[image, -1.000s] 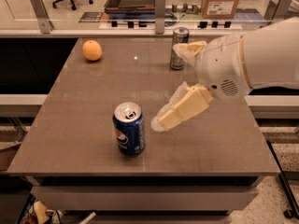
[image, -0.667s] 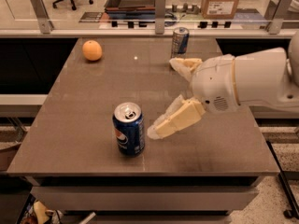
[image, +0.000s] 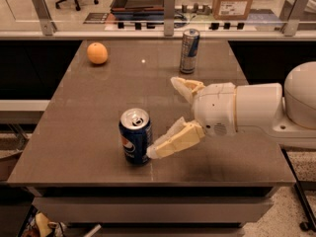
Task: Move pepsi can near orange
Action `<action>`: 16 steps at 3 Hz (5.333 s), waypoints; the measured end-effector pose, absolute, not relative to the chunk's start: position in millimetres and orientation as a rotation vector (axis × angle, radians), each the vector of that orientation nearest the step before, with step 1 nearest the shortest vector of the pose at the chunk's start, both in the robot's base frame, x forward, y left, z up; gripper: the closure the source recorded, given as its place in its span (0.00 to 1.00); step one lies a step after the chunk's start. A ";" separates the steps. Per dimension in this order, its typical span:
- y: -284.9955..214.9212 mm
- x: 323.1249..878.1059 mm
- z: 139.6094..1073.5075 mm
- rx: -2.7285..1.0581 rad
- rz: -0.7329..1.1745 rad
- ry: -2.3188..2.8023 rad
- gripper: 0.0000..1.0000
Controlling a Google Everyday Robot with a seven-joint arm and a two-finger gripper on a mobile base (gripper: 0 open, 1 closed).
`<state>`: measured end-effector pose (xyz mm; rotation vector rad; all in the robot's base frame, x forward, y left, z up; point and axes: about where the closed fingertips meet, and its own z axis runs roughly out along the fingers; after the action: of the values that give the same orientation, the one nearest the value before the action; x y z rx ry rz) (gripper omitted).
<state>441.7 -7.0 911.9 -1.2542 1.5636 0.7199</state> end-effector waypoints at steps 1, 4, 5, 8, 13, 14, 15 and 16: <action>11.6 435.5 907.9 -1.238 0.768 1.499 0.00; 44.3 423.1 895.3 -1.224 0.836 1.439 0.40; 46.3 421.7 897.0 -1.230 0.834 1.436 0.63; 57.5 427.2 911.1 -1.242 0.817 1.427 1.00; 107.7 627.5 982.3 -0.867 0.520 1.546 1.00; 97.1 664.0 962.4 -0.795 0.457 1.610 1.00; 91.4 696.1 949.7 -0.738 0.428 1.631 1.00; 99.4 721.7 941.2 -0.721 0.434 1.616 1.00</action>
Offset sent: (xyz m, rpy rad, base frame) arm -0.0172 0.0515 -0.0223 0.1568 -0.0092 0.0764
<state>721.7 99.4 941.2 -0.7211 1.6155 0.4343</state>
